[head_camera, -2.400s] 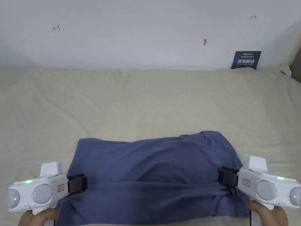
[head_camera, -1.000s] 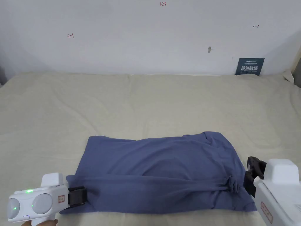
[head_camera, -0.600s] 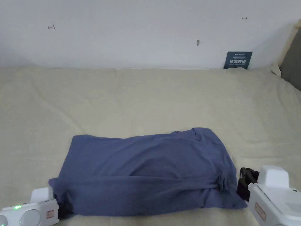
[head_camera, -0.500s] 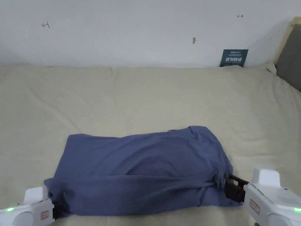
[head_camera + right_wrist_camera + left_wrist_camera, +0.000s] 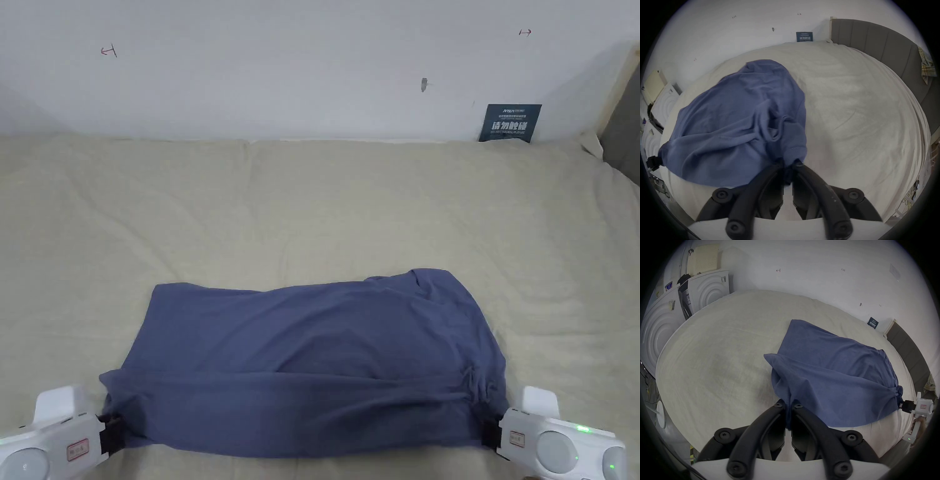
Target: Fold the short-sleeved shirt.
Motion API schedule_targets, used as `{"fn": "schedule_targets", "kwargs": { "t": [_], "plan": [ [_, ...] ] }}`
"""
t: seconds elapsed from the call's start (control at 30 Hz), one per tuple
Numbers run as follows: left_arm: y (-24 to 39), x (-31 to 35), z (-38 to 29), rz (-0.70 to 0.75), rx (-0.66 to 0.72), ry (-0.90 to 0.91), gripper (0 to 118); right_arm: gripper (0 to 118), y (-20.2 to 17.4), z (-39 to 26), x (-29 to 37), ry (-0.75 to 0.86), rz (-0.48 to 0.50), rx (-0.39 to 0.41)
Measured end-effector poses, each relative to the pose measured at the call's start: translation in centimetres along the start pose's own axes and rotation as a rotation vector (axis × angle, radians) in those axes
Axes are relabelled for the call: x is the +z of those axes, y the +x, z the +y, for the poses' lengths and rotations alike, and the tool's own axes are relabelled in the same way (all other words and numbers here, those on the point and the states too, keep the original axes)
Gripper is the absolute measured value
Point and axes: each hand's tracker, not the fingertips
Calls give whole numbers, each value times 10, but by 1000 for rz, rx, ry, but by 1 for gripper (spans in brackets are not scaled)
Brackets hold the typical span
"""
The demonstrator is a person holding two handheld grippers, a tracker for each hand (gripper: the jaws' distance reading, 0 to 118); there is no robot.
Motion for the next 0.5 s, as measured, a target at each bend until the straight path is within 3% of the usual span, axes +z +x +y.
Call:
{"fn": "schedule_targets", "kwargs": {
  "t": [0.1,0.3,0.5],
  "plan": [
    [-5,4,-4,0,18,0,6,12,-1,-1,15,41,-8,51],
    [-19,33,-19,-9,51,9,6,12,20,-19,60,97,31,-1],
    [-40,55,-62,-8,70,-53,6,12,54,-63,71,50,56,-36]
  ]
}}
